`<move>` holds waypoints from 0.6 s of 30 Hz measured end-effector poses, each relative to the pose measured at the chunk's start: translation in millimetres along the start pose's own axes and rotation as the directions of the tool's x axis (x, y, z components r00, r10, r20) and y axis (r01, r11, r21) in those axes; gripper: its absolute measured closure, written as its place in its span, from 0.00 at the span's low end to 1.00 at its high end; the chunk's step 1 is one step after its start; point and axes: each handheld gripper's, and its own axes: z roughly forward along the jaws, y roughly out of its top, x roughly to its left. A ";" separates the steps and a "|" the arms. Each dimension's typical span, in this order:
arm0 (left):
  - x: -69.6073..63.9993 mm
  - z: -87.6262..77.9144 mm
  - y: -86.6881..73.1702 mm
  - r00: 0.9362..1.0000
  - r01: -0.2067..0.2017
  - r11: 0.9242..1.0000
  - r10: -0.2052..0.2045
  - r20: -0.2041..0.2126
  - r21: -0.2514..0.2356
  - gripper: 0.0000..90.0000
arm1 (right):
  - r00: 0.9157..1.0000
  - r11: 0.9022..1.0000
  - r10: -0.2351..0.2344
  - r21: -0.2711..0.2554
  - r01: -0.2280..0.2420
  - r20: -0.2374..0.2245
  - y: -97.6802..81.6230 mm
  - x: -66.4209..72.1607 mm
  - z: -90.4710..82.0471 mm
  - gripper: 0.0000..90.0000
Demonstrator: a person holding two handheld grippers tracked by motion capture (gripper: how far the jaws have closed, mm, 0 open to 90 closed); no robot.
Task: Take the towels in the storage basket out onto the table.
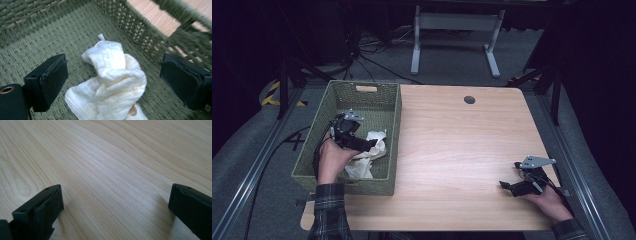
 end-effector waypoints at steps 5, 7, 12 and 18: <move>2.5 12.1 -6.6 1.000 0.026 0.999 -0.027 0.015 0.030 0.10 | 1.000 1.000 0.000 0.000 0.000 0.000 0.0 0.0 0.0 0.00; 3.7 15.6 -7.9 0.999 0.023 0.999 -0.024 0.023 0.047 0.10 | 1.000 1.000 0.000 0.000 0.000 0.000 0.0 0.0 0.0 0.00; 3.6 26.5 -11.3 1.000 0.026 0.990 -0.026 -0.001 0.135 0.10 | 1.000 1.000 0.000 0.000 0.000 0.000 0.0 0.0 0.0 0.00; 5.8 32.0 -14.2 0.999 0.047 0.980 -0.045 -0.017 0.192 0.09 | 1.000 1.000 0.000 0.000 0.000 0.000 0.0 0.1 0.0 0.00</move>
